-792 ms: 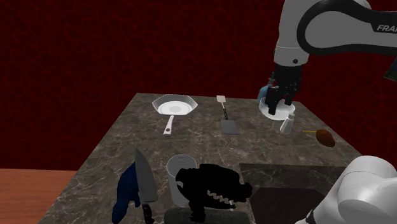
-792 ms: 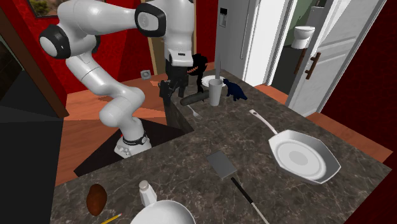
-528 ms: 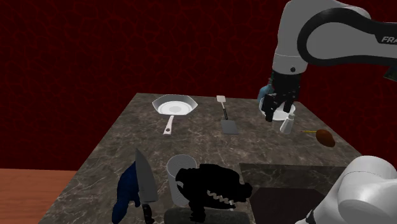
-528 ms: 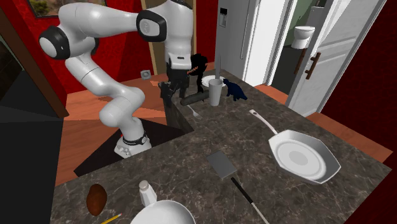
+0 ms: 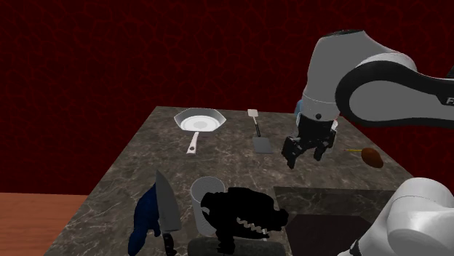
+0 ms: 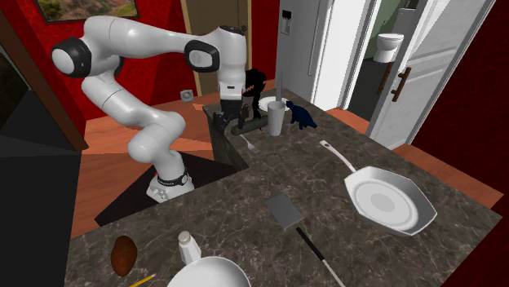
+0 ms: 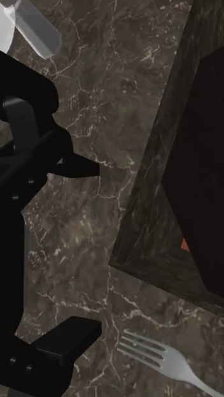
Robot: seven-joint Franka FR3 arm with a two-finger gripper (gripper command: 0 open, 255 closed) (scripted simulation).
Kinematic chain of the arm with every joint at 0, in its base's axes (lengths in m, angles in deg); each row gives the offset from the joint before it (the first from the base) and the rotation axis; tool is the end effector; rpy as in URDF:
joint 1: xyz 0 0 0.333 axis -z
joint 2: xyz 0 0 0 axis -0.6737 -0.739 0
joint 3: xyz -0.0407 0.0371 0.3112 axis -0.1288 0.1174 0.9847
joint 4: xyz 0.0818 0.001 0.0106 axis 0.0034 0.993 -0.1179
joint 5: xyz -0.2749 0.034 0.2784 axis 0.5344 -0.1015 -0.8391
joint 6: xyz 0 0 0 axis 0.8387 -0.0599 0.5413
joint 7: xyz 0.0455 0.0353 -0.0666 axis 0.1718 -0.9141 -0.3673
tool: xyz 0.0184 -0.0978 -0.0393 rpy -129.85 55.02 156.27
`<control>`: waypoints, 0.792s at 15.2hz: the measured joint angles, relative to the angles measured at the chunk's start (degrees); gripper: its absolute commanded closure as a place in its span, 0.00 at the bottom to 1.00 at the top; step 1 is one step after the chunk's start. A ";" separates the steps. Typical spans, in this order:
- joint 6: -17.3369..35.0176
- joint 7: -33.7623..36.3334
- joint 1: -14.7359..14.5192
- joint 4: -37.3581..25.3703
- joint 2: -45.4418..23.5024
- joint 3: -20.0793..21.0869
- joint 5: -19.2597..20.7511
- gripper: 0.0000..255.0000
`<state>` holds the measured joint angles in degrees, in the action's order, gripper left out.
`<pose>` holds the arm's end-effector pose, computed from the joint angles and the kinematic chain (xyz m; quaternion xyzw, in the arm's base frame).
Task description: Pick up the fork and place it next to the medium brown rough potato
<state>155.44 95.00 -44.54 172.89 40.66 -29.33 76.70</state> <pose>0.2722 0.0955 0.5116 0.9816 -0.1862 -0.0123 0.0410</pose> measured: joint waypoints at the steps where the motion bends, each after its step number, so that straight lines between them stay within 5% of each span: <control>1: 1.51 2.10 -0.22 1.47 0.46 1.30 -1.32 0.00; 12: 21.83 26.51 -0.60 6.99 -7.50 19.88 -14.92 0.00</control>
<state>177.27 121.51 -45.14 179.88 33.16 -9.45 61.78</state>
